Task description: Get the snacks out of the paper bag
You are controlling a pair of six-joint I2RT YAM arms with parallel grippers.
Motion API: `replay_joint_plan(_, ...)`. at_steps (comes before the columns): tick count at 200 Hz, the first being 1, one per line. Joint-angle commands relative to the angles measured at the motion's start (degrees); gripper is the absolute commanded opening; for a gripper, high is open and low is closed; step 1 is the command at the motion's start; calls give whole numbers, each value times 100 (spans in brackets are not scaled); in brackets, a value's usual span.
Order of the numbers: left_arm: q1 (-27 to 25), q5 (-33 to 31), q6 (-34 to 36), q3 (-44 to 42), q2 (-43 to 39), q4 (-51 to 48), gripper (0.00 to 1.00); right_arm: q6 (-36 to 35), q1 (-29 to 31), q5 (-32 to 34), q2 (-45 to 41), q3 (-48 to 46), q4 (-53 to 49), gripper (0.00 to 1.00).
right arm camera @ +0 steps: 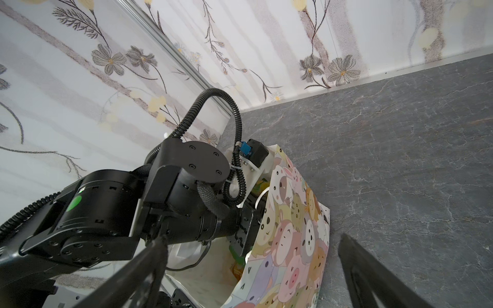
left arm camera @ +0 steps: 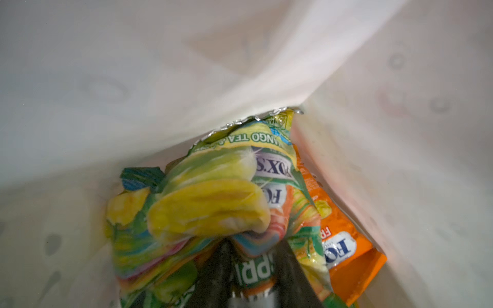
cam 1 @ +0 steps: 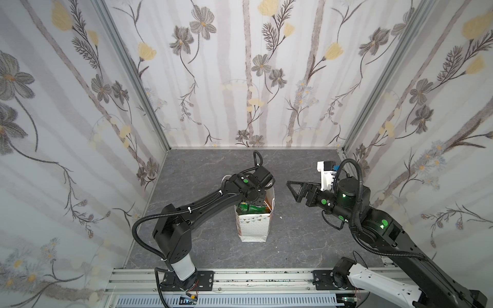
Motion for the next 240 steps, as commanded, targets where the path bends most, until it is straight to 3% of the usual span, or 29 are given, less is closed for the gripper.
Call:
replay_joint_plan(1,0,168,-87,-48,47,-243,19,43,0,-47,-4,-33,201,99)
replay_joint_plan(44,2,289,-87,-5,-99,-230,0,43,-15,-92,11,-32,183,99)
replay_joint_plan(240,2,-189,16,766,-645,-510,0,90,-25,-58,-24,8,171,99)
